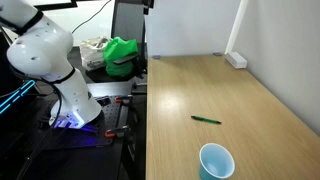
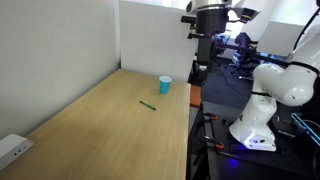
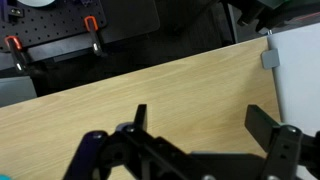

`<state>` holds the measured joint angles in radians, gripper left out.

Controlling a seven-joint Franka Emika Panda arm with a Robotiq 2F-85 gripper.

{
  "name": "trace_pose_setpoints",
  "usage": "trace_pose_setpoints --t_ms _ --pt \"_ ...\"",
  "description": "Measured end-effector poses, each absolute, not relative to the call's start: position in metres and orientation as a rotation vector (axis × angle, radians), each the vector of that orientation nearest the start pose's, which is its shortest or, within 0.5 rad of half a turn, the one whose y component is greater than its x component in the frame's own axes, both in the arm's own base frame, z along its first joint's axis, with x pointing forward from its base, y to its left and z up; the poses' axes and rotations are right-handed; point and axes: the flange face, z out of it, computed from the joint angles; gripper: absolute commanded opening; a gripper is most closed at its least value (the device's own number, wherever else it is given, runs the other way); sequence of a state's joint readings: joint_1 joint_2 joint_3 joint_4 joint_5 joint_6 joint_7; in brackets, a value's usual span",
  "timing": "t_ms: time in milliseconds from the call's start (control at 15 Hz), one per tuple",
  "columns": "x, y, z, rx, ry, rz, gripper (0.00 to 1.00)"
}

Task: Put the green pen in the light blue cup

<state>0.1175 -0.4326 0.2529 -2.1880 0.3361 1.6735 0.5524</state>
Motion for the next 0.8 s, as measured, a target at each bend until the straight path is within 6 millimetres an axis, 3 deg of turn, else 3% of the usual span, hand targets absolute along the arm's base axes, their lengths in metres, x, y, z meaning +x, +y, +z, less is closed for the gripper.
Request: trace_pose_setpoints --t_ms 800 --pt "0.3757 0.1926 0.5476 -2.938 0.390 0.253 1.00"
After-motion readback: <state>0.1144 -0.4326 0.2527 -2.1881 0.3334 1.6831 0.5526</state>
